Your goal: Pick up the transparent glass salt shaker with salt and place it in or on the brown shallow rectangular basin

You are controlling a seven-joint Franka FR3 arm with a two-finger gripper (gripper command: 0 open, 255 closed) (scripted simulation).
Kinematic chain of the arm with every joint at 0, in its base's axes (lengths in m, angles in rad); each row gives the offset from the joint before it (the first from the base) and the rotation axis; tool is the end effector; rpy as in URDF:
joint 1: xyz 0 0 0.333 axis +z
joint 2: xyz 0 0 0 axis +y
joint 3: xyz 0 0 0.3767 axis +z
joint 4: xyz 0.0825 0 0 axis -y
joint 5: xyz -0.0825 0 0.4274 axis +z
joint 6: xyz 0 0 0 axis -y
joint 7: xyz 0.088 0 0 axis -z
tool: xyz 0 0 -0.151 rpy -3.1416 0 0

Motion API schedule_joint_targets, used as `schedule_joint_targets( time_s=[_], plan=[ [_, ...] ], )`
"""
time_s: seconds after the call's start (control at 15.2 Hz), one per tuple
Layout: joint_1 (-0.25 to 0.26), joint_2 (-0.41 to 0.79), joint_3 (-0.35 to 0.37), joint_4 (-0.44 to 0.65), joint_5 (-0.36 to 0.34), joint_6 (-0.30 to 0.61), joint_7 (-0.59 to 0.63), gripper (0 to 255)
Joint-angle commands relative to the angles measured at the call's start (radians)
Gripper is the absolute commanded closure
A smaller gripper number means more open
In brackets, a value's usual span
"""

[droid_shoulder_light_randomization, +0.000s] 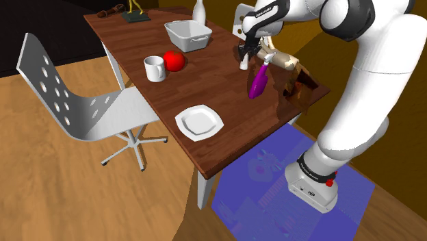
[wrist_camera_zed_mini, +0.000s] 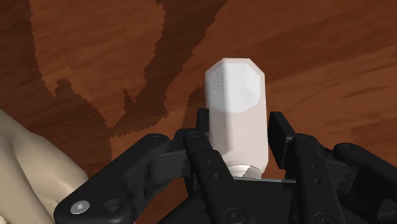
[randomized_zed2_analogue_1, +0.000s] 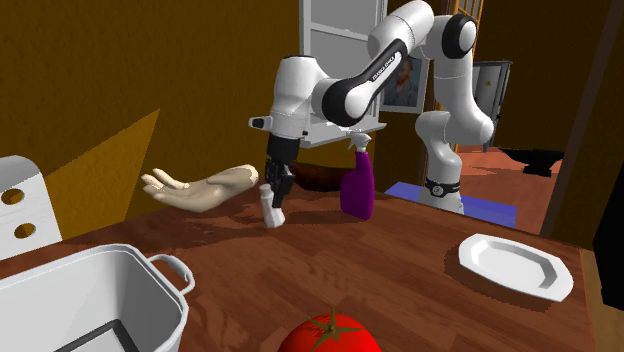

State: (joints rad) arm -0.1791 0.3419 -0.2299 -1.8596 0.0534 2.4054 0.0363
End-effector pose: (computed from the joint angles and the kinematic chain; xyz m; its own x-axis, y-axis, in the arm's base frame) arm 0.6604 -0.2727 0.3506 0.8766 -0.4313 0.2133 -0.4463 -0.8945 0.0253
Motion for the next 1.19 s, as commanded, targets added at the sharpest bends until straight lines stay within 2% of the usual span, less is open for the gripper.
schedule_joint_targets(
  time_s=[0.0, 1.12],
  plan=[
    [0.001, -0.014, -0.002, 0.009, -0.004, -0.023, 0.001, 255],
    [0.008, -0.096, -0.012, 0.132, -0.029, -0.226, 0.012, 255]
  ],
)
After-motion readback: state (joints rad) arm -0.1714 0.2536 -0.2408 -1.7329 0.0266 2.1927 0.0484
